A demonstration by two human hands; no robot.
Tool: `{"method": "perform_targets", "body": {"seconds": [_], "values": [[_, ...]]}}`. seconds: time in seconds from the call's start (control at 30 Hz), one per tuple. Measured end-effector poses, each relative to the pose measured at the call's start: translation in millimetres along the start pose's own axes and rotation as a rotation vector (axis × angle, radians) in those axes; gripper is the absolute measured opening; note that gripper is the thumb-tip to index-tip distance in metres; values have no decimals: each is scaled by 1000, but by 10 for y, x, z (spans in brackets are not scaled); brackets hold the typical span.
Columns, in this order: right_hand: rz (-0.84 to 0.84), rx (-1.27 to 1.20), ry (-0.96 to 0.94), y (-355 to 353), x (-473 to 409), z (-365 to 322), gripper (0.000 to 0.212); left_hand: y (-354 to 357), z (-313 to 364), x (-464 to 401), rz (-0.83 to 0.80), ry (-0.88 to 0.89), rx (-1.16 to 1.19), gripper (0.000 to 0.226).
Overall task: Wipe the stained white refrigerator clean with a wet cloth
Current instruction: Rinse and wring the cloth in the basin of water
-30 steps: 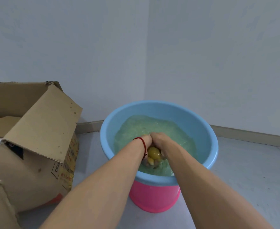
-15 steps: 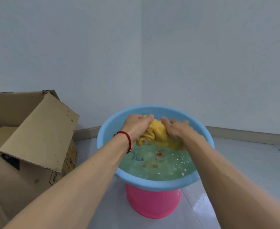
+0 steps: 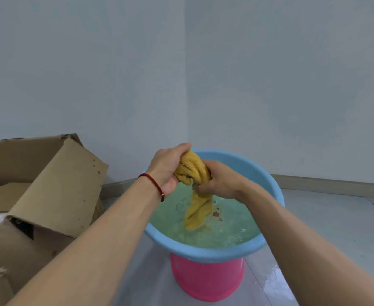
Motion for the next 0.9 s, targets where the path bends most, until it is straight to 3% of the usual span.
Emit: {"method": "perform_targets", "body": {"seconds": [0.07, 0.13, 0.23, 0.3, 0.37, 0.5, 0.53, 0.67, 0.73, 0.8, 0.87, 0.9], "values": [[72, 31, 52, -112, -7, -8, 28, -161, -72, 32, 75, -11, 40, 29], [126, -93, 51, -228, 16, -39, 37, -296, -205, 66, 85, -118, 60, 22], [112, -197, 21, -275, 52, -157, 46, -323, -448, 180, -130, -355, 31, 32], [101, -230, 34, -260, 58, -198, 49, -284, -525, 203, -160, -330, 2, 49], [114, -283, 55, -259, 57, -201, 46, -230, -519, 232, -250, -261, -46, 44], [125, -601, 66, -303, 69, -194, 32, -145, -538, 256, -636, -275, 305, 44], [109, -714, 49, -291, 70, -205, 32, -112, -550, 258, -671, -247, 281, 47], [-3, -1001, 19, -223, 125, -179, 38, 91, -595, 268, -509, -71, -92, 47], [-37, -1182, -61, -270, 174, -60, 47, 135, -533, 248, -401, 9, -319, 27], [30, -1361, -124, -292, 223, 66, 56, 112, -430, 231, -309, 141, -632, 20], [57, -1259, -11, -194, 232, 183, 52, 97, -324, 212, -277, 371, -984, 12], [-53, -1192, 69, -77, 237, 218, 64, 94, -316, 199, -257, 521, -1149, 13]]}}
Point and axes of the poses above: each hand's wrist, its own x-axis away from the middle knuckle, its own y-axis out of the palm, z = x × y, the point moved 2 cm from there along -x, towards the middle knuckle, and after that the axes turned 11 degrees about -z, right-handed, at the moved point
